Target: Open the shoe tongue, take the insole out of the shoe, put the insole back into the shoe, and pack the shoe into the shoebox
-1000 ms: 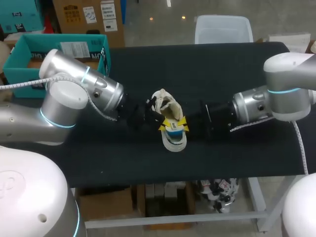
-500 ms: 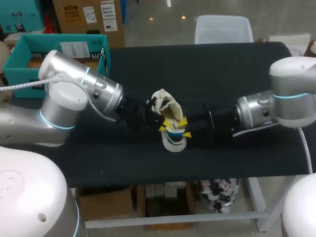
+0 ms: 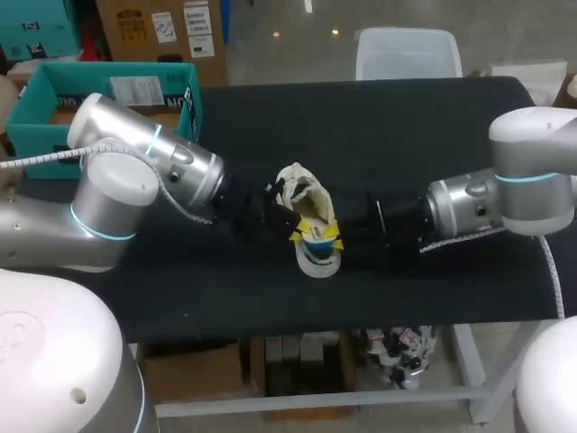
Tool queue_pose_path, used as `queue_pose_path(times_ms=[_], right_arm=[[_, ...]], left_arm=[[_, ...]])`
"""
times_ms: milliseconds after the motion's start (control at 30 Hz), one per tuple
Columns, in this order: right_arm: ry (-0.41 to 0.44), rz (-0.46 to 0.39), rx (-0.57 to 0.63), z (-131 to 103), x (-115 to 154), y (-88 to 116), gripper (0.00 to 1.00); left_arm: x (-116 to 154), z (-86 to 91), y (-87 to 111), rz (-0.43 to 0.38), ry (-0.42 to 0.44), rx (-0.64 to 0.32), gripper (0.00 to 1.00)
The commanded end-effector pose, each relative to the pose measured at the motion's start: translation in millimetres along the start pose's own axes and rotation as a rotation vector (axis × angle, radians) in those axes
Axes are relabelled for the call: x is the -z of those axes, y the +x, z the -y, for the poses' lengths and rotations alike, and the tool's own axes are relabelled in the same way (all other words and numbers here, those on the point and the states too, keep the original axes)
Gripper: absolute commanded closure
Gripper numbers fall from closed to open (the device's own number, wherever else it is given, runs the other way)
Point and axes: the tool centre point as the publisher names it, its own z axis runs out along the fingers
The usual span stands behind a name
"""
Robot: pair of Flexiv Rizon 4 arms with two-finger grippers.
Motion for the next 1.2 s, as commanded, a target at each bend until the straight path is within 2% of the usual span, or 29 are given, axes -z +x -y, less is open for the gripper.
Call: queue_pose_path(times_ms=[33, 100, 167, 200, 233, 333, 767, 967, 1000, 1033, 1100, 1133, 1200], right_arm=[[0.011, -0.004, 0.002, -5.6, -0.4, -0.8, 1.0], [0.011, -0.004, 0.002, -5.6, -0.4, -1.0, 1.0], [0.01, -0.002, 0.002, -5.6, -0.3, -1.1, 1.0], [0.011, -0.001, 0.002, -6.1, -0.2, -1.2, 1.0], [0.011, -0.001, 0.001, -6.6, -0.3, -1.1, 1.0], [0.01, 0.006, 0.0, -9.0, -1.0, -0.6, 1.0], [0.014, 0.017, -0.023, -35.7, -4.5, 2.9, 1.0], [0.01, 0.018, -0.021, -32.7, -4.4, 5.6, 1.0], [0.008, 0.018, -0.019, -30.9, -4.0, 5.7, 0.92], [0.002, 0.018, -0.014, -27.1, -2.9, 6.2, 0.75], [-0.01, 0.021, -0.007, -19.8, -0.7, 6.5, 0.51], [-0.015, 0.021, -0.005, -15.6, 0.4, 6.6, 0.33], [-0.025, 0.024, 0.0, -7.6, 2.6, 6.5, 0.35]], left_arm=[[3.9, 14.0, -0.5, 0.005, 0.001, -0.015, 0.6], [6.0, 19.6, -1.4, 0.011, 0.007, -0.03, 0.56], [5.7, 23.6, -2.4, 0.011, 0.012, -0.041, 0.61], [4.3, 25.1, -2.8, 0.007, 0.006, -0.051, 0.85], [2.8, 25.8, -3.1, 0.002, 0.002, -0.056, 1.0], [-1.0, 23.3, -3.7, -0.005, -0.002, -0.058, 1.0], [-8.9, -9.4, -1.2, -0.018, -0.021, 0.004, 1.0], [-6.7, -8.9, -1.5, -0.014, -0.02, 0.007, 1.0], [-6.5, -8.6, -1.5, -0.014, -0.02, 0.006, 1.0], [-6.2, -7.9, -1.5, -0.013, -0.021, 0.006, 1.0], [-5.5, -6.0, -1.3, -0.011, -0.02, 0.004, 1.0], [-5.2, -5.1, -1.2, -0.01, -0.02, 0.004, 1.0], [-4.7, -3.4, -1.0, -0.008, -0.021, 0.002, 1.0]])
